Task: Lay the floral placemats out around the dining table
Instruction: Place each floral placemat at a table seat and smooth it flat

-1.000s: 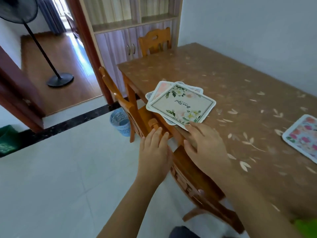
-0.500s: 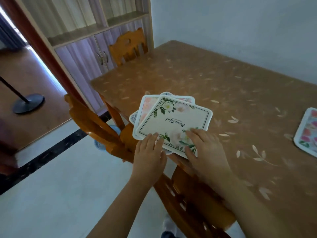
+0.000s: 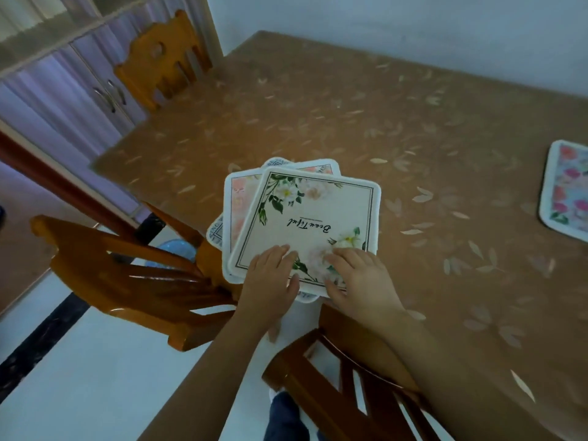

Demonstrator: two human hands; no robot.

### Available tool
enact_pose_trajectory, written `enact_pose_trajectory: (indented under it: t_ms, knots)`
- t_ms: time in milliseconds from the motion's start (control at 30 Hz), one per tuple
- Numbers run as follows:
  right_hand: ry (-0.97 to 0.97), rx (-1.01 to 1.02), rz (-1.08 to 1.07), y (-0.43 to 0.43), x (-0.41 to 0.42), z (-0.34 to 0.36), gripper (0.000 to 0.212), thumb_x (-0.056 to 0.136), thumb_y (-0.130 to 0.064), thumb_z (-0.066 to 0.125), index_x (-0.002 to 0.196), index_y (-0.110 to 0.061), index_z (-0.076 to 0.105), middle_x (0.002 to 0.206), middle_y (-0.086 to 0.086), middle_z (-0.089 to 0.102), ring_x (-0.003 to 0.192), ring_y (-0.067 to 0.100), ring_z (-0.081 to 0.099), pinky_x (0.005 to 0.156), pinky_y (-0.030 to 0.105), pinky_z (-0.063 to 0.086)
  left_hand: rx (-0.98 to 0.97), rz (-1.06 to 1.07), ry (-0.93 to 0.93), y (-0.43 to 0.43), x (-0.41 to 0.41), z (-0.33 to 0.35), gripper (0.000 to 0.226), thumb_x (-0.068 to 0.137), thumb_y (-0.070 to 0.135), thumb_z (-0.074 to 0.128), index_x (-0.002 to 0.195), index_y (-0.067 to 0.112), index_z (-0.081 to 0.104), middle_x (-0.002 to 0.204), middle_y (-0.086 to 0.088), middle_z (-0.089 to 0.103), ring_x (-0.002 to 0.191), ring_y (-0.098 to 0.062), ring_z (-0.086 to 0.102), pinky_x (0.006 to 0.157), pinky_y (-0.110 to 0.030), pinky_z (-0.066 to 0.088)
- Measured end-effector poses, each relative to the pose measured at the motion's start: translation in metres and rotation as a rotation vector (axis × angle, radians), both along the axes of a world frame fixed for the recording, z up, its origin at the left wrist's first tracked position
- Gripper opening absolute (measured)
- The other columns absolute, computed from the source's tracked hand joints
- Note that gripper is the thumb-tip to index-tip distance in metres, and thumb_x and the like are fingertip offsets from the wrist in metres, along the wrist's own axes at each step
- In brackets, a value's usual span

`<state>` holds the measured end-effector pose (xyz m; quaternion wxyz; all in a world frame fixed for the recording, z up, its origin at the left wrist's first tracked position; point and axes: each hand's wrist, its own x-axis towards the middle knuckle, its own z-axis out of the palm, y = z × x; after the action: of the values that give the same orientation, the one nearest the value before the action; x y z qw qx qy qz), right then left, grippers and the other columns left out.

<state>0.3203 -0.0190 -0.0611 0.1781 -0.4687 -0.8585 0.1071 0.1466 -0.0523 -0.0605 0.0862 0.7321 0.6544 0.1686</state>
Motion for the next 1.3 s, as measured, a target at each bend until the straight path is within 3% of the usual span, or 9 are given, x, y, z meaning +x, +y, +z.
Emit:
enact_pose_trajectory:
  t_ms: [167,267,533,667,900,1000,1133,1300]
  knots:
    - [-0.051,-0.052,-0.020,0.003,-0.021,-0.031,0.040,0.066,-0.025,0.074,0.101,-0.009,0.063,0.102,0.011,0.067,0.093,0.031,0.063,0.083,0.045,0.051,-0.134,-0.113,-0.040,0.026,-0.024,-0.029,0.039,0.087,0.016,0.057,0.123,0.002,0.051,0.130,-0.018,0.052,0.122,-0.029,0.044,0.105,-0.041,0.031]
    - [-0.056,-0.075,-0.042,0.007,-0.032,-0.046,0.039,0.063,-0.026,0.076,0.097,-0.010,0.065,0.098,0.010,0.068,0.090,0.029,0.064,0.081,0.040,0.051,-0.190,-0.148,-0.052,0.036,-0.032,-0.044,0.041,0.088,0.021,0.054,0.125,0.005,0.049,0.133,-0.014,0.049,0.124,-0.025,0.041,0.105,-0.034,0.026]
    - [-0.123,-0.178,-0.054,0.009,-0.043,-0.071,0.053,0.063,-0.029,0.078,0.108,-0.007,0.061,0.119,0.014,0.061,0.116,0.033,0.053,0.094,0.050,0.045,-0.222,-0.192,-0.067,0.039,-0.034,-0.072,0.041,0.079,0.021,0.063,0.116,0.005,0.056,0.122,-0.012,0.054,0.114,-0.028,0.046,0.096,-0.040,0.040]
    - [-0.120,-0.203,-0.047,0.010,-0.042,-0.073,0.056,0.065,-0.033,0.075,0.113,-0.010,0.058,0.125,0.011,0.057,0.121,0.031,0.048,0.100,0.047,0.038,-0.239,-0.170,-0.091,0.036,-0.032,-0.075,0.045,0.075,0.023,0.067,0.116,0.009,0.058,0.128,-0.011,0.050,0.120,-0.027,0.042,0.100,-0.040,0.036]
    - [0.036,-0.215,-0.048,0.014,-0.040,-0.068,0.039,0.058,-0.021,0.081,0.092,-0.005,0.067,0.098,0.012,0.068,0.095,0.031,0.063,0.082,0.044,0.053,-0.329,-0.182,-0.078,0.039,-0.036,-0.075,0.049,0.074,0.023,0.068,0.121,0.014,0.054,0.137,-0.005,0.043,0.127,-0.022,0.034,0.105,-0.040,0.032]
    - [0.085,-0.263,-0.065,0.015,-0.040,-0.063,0.027,0.064,-0.018,0.076,0.086,-0.005,0.068,0.088,0.011,0.067,0.083,0.030,0.063,0.071,0.038,0.054,-0.350,-0.146,-0.113,0.042,-0.038,-0.072,0.041,0.073,0.014,0.066,0.113,0.013,0.060,0.131,-0.004,0.049,0.121,-0.022,0.041,0.100,-0.039,0.037]
    - [0.167,-0.288,-0.166,0.015,-0.040,-0.053,0.019,0.069,-0.018,0.073,0.084,-0.009,0.067,0.079,0.007,0.065,0.074,0.025,0.060,0.062,0.023,0.043,-0.433,-0.051,-0.200,0.050,-0.036,-0.053,0.022,0.075,0.012,0.061,0.097,0.014,0.067,0.103,-0.004,0.060,0.096,-0.021,0.053,0.078,-0.034,0.045]
    - [0.252,-0.319,-0.237,0.020,-0.041,-0.030,0.010,0.076,-0.016,0.066,0.083,-0.007,0.067,0.080,0.009,0.064,0.076,0.025,0.059,0.061,0.040,0.051,-0.410,-0.090,-0.166,0.067,-0.036,-0.021,0.013,0.081,0.019,0.059,0.089,0.017,0.068,0.092,-0.005,0.060,0.081,-0.021,0.055,0.067,-0.034,0.045]
